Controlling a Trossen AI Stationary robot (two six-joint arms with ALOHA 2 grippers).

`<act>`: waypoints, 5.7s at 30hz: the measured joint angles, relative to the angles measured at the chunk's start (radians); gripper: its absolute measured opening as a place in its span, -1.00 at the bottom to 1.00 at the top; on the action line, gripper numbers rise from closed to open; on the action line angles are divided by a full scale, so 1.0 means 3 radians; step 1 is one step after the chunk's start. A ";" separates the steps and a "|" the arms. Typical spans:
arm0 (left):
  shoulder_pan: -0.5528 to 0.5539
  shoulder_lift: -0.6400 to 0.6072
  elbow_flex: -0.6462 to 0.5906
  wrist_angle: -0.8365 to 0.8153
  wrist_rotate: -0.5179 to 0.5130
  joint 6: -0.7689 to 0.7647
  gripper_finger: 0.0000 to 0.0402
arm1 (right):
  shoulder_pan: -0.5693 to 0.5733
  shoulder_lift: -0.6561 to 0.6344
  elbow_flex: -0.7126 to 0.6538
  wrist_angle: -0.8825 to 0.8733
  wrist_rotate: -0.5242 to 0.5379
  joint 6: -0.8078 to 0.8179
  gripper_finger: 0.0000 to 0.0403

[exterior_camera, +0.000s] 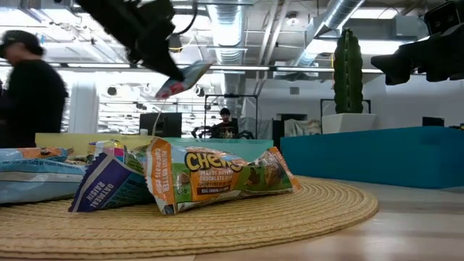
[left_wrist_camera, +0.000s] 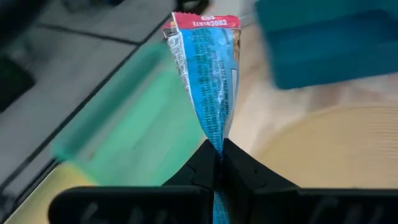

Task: Pick and place Granola Bars by type
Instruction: Put the red granola bar into the yellow bin, then put the left blue granola bar into the light blue bin

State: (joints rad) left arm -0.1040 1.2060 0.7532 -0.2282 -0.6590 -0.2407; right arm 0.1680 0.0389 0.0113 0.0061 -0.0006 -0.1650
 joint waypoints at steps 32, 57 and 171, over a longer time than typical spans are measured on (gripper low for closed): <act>0.0660 -0.1341 -0.1026 -0.0170 -0.0357 -0.0803 -0.98 | -0.0001 0.0001 0.0000 0.0002 0.0004 -0.0001 0.21; 0.1726 -0.0659 -0.1026 0.0034 0.0436 -0.0813 -0.98 | 0.0000 0.0000 0.0000 0.0002 0.0004 0.0000 0.21; -0.0844 0.0542 0.0192 -0.0897 0.0780 -0.1183 -0.54 | -0.0001 -0.0001 0.0000 0.0003 0.0003 0.0000 0.21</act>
State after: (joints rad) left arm -0.3573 1.3687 0.8107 -0.4972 -0.4250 -0.5955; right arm 0.1677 0.0387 0.0113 0.0071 0.0002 -0.1650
